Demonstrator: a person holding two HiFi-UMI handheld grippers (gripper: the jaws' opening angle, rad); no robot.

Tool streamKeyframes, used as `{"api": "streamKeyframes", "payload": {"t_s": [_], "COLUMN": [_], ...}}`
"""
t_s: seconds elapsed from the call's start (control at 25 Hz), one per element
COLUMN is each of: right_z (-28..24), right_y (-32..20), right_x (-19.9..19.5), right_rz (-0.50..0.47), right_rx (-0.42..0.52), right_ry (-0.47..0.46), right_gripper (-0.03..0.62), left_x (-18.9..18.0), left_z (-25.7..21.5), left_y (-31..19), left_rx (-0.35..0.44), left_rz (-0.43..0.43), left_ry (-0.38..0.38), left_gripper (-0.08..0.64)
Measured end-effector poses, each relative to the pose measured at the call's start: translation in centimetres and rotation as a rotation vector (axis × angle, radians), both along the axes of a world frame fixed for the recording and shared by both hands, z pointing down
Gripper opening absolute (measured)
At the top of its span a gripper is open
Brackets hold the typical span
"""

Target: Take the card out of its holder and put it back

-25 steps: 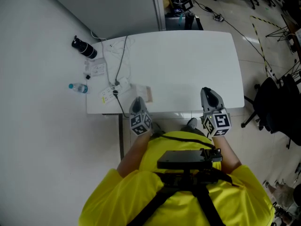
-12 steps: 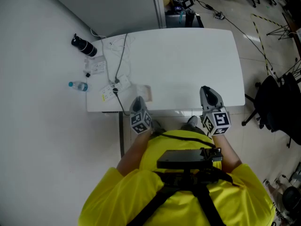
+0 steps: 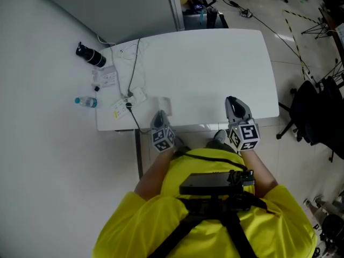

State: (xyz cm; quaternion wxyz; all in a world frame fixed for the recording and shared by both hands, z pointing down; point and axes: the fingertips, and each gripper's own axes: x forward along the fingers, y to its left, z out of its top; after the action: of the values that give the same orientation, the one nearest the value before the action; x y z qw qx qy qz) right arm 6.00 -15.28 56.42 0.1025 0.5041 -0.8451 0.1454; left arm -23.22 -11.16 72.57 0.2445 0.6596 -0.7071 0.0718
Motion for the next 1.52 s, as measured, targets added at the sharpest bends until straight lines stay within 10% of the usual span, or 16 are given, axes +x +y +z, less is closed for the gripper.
{"api": "streamKeyframes", "payload": {"t_s": [0.44, 1.08, 1.52], "right_z": [0.9, -6.8, -6.4], "right_y": [-1.3, -1.2, 0.5], "right_x": [0.2, -2.8, -3.2], "right_rz": [0.017, -0.039, -0.049], "right_rx": [-0.003, 0.129, 0.119], "right_ry": [-0.001, -0.076, -0.053], "right_gripper": [0.033, 0.008, 0.008], "left_x": [1.7, -0.4, -0.4], "left_z": [-4.1, -28.1, -24.0], "left_y": [-2.8, -0.8, 1.4], "left_rx": [0.086, 0.419, 0.326], "left_rz": [0.074, 0.182, 0.212], "left_ry": [0.003, -0.065, -0.06], "left_gripper": [0.089, 0.089, 0.089]}}
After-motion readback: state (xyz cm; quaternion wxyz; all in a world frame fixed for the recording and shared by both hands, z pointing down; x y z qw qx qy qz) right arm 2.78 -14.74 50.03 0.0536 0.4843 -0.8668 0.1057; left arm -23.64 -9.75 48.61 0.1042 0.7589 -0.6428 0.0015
